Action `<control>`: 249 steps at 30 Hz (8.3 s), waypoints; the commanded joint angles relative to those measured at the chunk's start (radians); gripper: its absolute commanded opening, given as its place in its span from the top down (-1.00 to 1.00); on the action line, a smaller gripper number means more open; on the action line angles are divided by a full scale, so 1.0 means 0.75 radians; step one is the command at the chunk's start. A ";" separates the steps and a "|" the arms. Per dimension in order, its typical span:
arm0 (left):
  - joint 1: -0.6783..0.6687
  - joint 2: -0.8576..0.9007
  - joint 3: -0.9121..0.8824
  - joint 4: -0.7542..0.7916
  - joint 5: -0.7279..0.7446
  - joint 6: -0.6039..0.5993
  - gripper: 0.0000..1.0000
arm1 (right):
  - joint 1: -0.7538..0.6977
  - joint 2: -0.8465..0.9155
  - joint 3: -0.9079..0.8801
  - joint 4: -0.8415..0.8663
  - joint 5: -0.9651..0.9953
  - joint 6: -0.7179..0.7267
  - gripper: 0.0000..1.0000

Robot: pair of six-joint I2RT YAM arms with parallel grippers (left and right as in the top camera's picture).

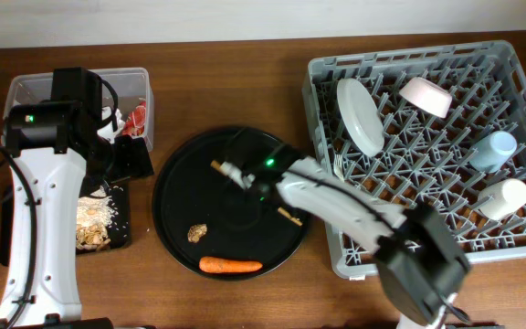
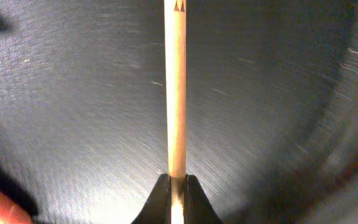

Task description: Sort waste into correct bins and load items into the dishwasher rack

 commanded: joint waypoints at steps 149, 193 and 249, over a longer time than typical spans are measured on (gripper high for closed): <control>-0.583 -0.050 -0.823 0.563 0.576 -1.069 -0.98 | -1.063 -0.573 0.025 -0.640 -0.205 0.167 -0.97; -0.904 -0.050 -1.213 1.087 -0.152 -1.748 0.51 | -1.063 -0.573 0.025 -0.651 -0.206 0.167 -0.97; 0.576 -0.138 -0.782 1.056 -0.017 -0.609 -0.97 | -1.063 -0.573 0.025 -0.638 -0.207 0.167 -0.98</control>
